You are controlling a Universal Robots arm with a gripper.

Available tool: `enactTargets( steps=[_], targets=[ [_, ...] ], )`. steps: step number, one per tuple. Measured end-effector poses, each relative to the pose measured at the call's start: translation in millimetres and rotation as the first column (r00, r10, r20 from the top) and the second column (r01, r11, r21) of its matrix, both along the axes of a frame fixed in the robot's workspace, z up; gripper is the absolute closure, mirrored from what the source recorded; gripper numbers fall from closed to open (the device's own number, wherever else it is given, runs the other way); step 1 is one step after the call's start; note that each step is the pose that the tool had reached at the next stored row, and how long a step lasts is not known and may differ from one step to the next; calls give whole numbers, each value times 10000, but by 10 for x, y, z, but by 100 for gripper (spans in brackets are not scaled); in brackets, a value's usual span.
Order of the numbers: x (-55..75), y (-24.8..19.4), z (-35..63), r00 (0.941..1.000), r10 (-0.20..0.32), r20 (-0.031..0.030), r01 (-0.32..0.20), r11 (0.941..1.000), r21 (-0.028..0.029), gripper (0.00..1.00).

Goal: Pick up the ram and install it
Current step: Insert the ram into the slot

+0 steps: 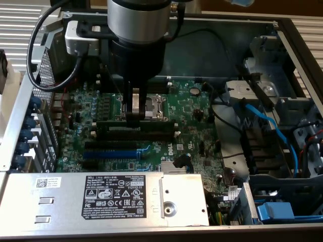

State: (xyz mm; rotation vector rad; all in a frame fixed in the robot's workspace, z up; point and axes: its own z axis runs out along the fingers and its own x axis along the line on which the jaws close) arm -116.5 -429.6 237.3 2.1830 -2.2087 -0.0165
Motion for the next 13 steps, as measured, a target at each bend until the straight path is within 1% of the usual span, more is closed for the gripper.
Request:
enactTargets(
  steps=[5,13],
  targets=[
    [0,0,0,10000,-14,24,14,10000,1,88],
    [0,-5,-5,10000,-29,44,29,10000,-3,88]
  ],
)
